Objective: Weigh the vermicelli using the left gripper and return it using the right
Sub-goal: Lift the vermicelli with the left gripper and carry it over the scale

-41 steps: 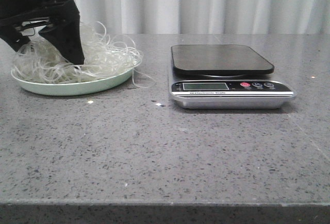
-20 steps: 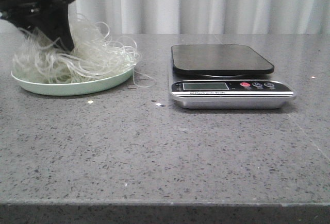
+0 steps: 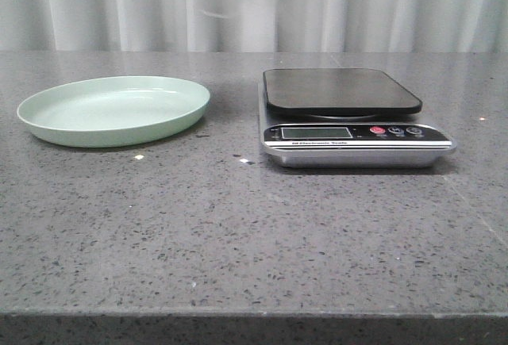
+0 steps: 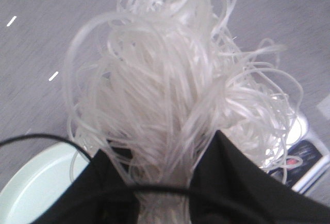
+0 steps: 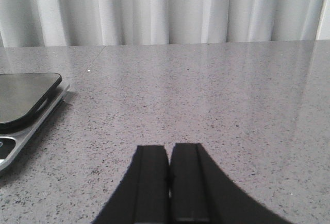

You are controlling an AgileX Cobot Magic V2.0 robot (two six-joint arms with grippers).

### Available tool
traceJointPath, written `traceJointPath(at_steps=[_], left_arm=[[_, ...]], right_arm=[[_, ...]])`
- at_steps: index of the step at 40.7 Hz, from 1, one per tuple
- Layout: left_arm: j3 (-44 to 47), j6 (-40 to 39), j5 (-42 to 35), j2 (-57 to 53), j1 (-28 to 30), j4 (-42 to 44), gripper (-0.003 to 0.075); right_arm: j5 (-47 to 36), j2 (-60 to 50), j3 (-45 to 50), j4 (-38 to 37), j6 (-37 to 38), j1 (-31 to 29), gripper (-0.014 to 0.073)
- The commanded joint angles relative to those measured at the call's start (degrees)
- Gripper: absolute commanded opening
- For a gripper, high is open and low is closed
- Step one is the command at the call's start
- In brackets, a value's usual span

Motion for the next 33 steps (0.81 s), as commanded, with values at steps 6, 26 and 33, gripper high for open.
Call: traceJointPath(at_steps=[6, 26, 33], left_arm=[[-2.4, -0.5, -8.8, 0.4, -9.8, -2.1, 0.0144], [-2.4, -0.5, -6.0, 12.1, -13.5, 1.5, 0.0144], [-2.4, -0.5, -3.1, 13.5, -13.5, 3.7, 0.0144]], right_arm=[[-4.4, -1.0, -0.5, -0.8, -0.5, -0.3, 0.0151], [-4.4, -1.0, -0.5, -0.8, -0.5, -0.3, 0.0151], [-4.4, -1.0, -0.5, -0.8, -0.5, -0.3, 0.0151]])
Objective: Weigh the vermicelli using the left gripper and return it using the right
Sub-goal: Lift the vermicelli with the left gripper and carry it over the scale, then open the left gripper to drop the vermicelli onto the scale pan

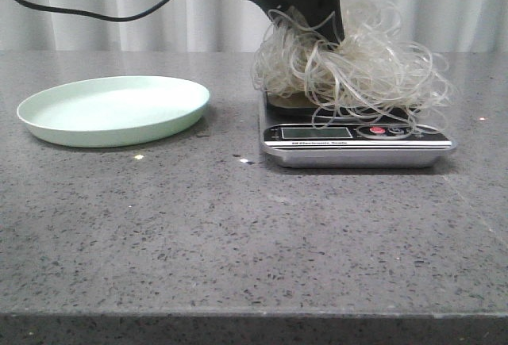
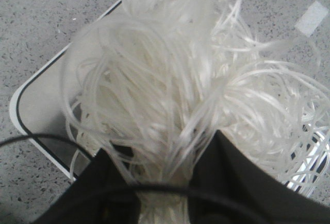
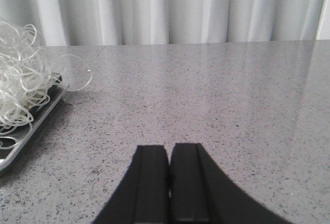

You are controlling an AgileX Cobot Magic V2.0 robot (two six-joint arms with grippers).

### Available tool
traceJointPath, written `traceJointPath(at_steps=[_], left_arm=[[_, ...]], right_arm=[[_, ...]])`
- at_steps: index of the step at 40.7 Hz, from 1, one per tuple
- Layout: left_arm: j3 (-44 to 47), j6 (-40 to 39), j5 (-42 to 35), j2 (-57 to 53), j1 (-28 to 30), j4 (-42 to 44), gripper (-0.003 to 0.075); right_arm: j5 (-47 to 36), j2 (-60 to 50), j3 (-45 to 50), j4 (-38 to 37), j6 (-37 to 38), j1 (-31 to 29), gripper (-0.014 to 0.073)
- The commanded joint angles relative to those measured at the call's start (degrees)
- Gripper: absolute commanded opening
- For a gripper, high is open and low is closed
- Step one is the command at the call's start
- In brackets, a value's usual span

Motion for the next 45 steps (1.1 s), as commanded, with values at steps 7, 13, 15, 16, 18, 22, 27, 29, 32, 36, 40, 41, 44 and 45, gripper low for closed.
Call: traceJointPath(at_steps=[7, 13, 15, 16, 18, 22, 27, 29, 32, 36, 40, 41, 44, 45], left_arm=[[-1.7, -0.5, 1.9, -2.3, -0.2, 1.3, 0.0204], [-2.1, -0.5, 2.9, -2.3, -0.2, 1.4, 0.0363], [-2.1, -0.5, 3.2, -2.3, -0.2, 1.4, 0.0413], [-2.1, -0.5, 3.4, -2.3, -0.2, 1.4, 0.0444], [-2.2, -0.5, 3.7, -2.3, -0.2, 1.4, 0.0482], [-2.8, -0.5, 5.0, -2.3, -0.2, 1.4, 0.0540], [-4.7, -0.5, 6.9, -2.6, 0.1, 1.4, 0.0553], [-5.6, -0.5, 7.0, -2.9, 0.2, 1.4, 0.0553], [-6.7, -0.6, 7.0, -3.9, 0.8, 1.4, 0.0553], [-7.3, -1.0, 7.0, -5.9, 2.2, 1.6, 0.0553], [-7.3, -1.7, 6.5, -8.7, 3.9, 1.6, 0.0543], [-7.3, -2.0, 6.4, -9.3, 4.5, 1.6, 0.0538], [-7.3, -2.0, 6.1, -11.7, 6.1, 2.2, 0.0516], [-7.3, -2.0, 6.1, -12.4, 6.6, 2.8, 0.0505]], right_arm=[[-4.4, -1.0, -0.5, -0.8, -0.5, -0.3, 0.0151], [-4.4, -1.0, -0.5, -0.8, -0.5, -0.3, 0.0151], [-4.4, -1.0, -0.5, -0.8, -0.5, -0.3, 0.0151], [-4.4, -1.0, -0.5, -0.8, -0.5, -0.3, 0.0151], [-4.4, -1.0, -0.5, -0.8, -0.5, -0.3, 0.0151], [-4.4, -1.0, -0.5, -0.8, -0.5, -0.3, 0.0151], [-4.4, -1.0, -0.5, -0.8, -0.5, -0.3, 0.0151], [-4.4, -1.0, -0.5, -0.8, -0.5, -0.3, 0.0151], [-4.4, -1.0, -0.5, -0.8, -0.5, -0.3, 0.0151], [-4.4, -1.0, -0.5, -0.8, -0.5, -0.3, 0.0151], [-4.4, -1.0, -0.5, -0.8, -0.5, -0.3, 0.0151], [-4.4, -1.0, -0.5, -0.8, -0.5, -0.3, 0.0151], [-4.4, -1.0, -0.5, -0.8, -0.5, -0.3, 0.0151], [-4.4, -1.0, -0.5, -0.8, -0.5, -0.3, 0.0151]])
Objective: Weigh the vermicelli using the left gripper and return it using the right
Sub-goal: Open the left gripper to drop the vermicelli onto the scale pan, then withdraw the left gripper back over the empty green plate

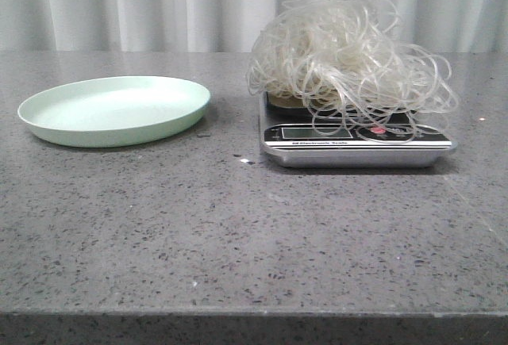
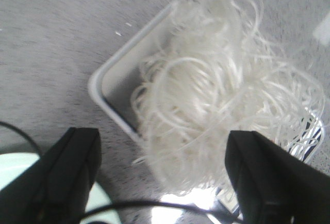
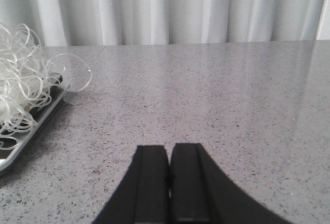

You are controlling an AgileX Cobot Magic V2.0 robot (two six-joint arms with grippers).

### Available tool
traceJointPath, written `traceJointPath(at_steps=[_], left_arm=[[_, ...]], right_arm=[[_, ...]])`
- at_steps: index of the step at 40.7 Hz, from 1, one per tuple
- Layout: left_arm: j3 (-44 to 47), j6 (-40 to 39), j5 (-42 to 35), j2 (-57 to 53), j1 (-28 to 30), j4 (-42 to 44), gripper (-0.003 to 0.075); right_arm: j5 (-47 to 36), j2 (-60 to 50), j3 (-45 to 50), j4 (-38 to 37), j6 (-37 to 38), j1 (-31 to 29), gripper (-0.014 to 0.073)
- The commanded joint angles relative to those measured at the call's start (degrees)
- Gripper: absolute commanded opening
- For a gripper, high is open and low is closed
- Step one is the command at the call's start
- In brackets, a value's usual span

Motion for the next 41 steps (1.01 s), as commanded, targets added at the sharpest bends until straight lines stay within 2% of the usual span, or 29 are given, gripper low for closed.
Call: traceJointPath(at_steps=[1, 7, 13, 17, 28, 41], left_arm=[[-1.9, -0.8, -2.4, -6.5, 2.1, 0.7, 0.0495], [0.3, -0.8, -2.6, -10.5, 5.5, 1.8, 0.0401], [7.4, -0.8, -5.9, -16.0, 9.5, 1.8, 0.0221], [14.3, -1.1, -8.8, -20.7, 11.9, 1.8, 0.0134], [37.1, -1.2, -22.7, -36.9, 16.6, 3.9, 0.0137], [64.9, -1.3, -44.2, -58.8, 16.8, 6.5, 0.0137]], right_arm=[[-4.4, -1.0, -0.5, -0.8, -0.5, -0.3, 0.0151], [-4.4, -1.0, -0.5, -0.8, -0.5, -0.3, 0.0151], [-4.9, -1.0, -0.5, -0.8, -0.5, -0.3, 0.0151], [-5.7, -1.0, -0.5, -0.8, -0.5, -0.3, 0.0151], [-8.7, -1.0, -0.5, -0.8, -0.5, -0.3, 0.0151], [-15.4, -1.0, -0.6, -0.8, -0.5, -0.3, 0.0151]])
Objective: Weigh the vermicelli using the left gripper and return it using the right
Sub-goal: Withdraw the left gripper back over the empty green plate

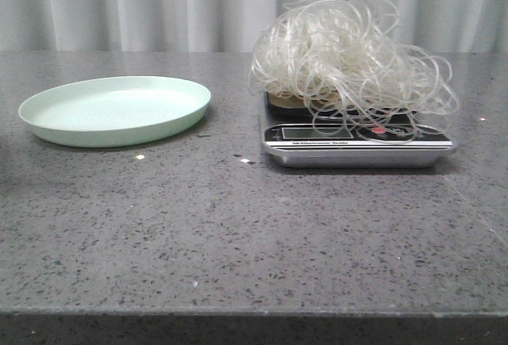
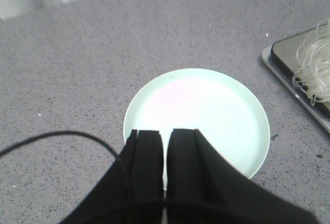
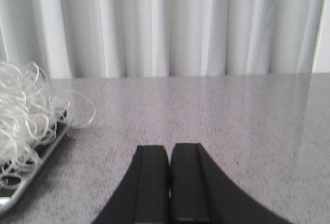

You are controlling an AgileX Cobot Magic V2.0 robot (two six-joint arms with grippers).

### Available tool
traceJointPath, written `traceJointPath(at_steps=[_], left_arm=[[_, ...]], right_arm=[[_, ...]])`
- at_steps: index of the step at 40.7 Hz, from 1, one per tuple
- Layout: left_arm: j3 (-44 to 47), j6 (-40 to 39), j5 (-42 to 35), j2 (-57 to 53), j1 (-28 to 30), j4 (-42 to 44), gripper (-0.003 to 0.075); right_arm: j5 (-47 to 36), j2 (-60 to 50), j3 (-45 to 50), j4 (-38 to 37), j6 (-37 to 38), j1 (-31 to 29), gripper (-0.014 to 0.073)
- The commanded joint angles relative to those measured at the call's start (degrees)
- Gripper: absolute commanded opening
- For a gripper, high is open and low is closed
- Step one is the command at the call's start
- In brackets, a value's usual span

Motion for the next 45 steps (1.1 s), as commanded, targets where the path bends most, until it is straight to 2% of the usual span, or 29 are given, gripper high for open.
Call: traceJointPath(at_steps=[1, 5, 10, 16, 29, 33, 40, 45], left_arm=[[5.4, -0.7, -11.6, -6.9, 0.1, -0.2, 0.0137], [12.0, -0.7, -17.4, -12.6, 0.1, -0.2, 0.0137], [17.2, -0.7, -19.3, -18.0, 0.1, -0.2, 0.0137], [19.4, -0.7, -17.2, -19.3, 0.1, -0.7, 0.0137], [19.6, -0.7, -19.0, -19.3, 0.0, -1.8, 0.0137], [19.6, -0.7, -19.0, -19.3, 0.0, -1.9, 0.0137], [19.6, -0.7, -19.0, -19.3, 0.0, -1.9, 0.0137], [19.6, -0.7, -19.0, -19.3, 0.0, -1.9, 0.0137]], right_arm=[[-8.4, -1.0, -0.6, -0.7, -0.5, -0.3, 0.0151], [-8.9, -1.0, -1.5, -0.4, -0.5, -0.3, 0.0151], [-4.7, -0.8, -6.8, 2.2, -0.5, -0.3, 0.0152], [1.6, 3.6, -17.7, 5.4, -0.5, -0.3, 0.0152], [5.3, 25.1, -46.1, 5.4, -0.5, 0.0, 0.0151], [6.4, 31.5, -53.3, 5.2, -0.5, 2.6, 0.0151], [8.5, 42.1, -61.6, 3.5, -0.5, 11.9, 0.0163], [10.9, 49.1, -65.9, -0.9, -1.6, 20.1, 0.0266]])
